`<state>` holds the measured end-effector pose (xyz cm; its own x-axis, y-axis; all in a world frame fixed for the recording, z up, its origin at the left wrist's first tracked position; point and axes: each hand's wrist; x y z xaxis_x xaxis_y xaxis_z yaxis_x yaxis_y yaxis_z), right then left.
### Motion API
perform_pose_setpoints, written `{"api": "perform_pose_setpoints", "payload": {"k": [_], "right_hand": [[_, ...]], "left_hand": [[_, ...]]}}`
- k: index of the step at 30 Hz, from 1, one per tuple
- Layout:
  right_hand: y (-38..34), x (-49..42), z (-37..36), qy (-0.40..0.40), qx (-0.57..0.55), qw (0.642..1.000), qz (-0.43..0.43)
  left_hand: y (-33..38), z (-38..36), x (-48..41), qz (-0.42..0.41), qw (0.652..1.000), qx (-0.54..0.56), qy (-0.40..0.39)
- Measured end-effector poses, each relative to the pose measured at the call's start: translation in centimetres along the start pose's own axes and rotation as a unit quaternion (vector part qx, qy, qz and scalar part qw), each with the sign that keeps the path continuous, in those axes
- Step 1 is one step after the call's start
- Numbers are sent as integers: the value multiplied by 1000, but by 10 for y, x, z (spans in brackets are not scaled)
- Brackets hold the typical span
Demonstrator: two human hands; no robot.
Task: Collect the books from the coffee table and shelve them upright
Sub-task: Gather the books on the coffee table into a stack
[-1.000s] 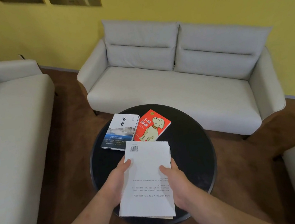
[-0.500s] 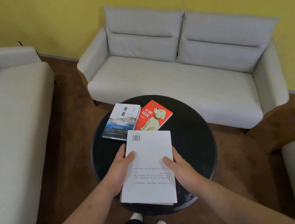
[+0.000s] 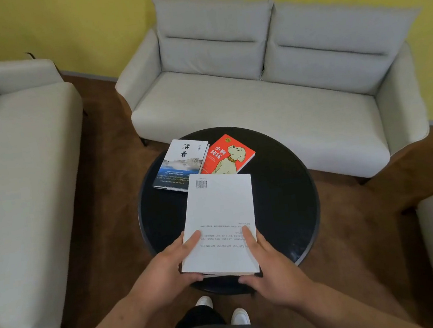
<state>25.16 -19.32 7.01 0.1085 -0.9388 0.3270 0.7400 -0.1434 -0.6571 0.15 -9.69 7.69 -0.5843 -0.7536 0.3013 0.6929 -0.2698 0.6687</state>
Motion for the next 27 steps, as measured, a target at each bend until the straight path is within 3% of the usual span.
{"api": "perform_pose_setpoints", "payload": {"k": [5, 7, 8, 10, 13, 15, 21, 27], "right_hand": [[0, 1, -2, 7, -5, 1000, -2], [0, 3, 0, 16, -71, 997, -26], [0, 2, 2, 34, -144, 987, -57], [-3, -6, 10, 67, -321, 933, -146], [-8, -22, 19, 23, -471, 855, -218], [-13, -30, 16, -7, -500, 843, -199], [-19, -40, -5, 15, -557, 804, -206], [-14, -50, 5, 33, -541, 799, -260]], "left_hand": [[4, 4, 0, 10, 1000, 2, -16], [9, 7, 1, 42, 995, 93, -23], [9, 7, -1, 82, 982, 167, -11], [12, 8, -7, 168, 934, 315, -5], [18, 7, -19, 220, 848, 478, -55], [27, 5, -23, 228, 841, 487, -64], [27, 2, -26, 228, 841, 489, -42], [15, -1, -27, 252, 833, 488, -68]]}}
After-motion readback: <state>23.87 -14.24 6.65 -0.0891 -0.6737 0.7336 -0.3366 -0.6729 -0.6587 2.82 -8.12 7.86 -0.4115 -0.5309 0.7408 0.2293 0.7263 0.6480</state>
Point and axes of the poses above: each hand's wrist, its own x-axis away from the middle knuckle, its own z-axis out of the back of the hand, y = z × x, and after that the axes turned 2 degrees about -x, right-handed
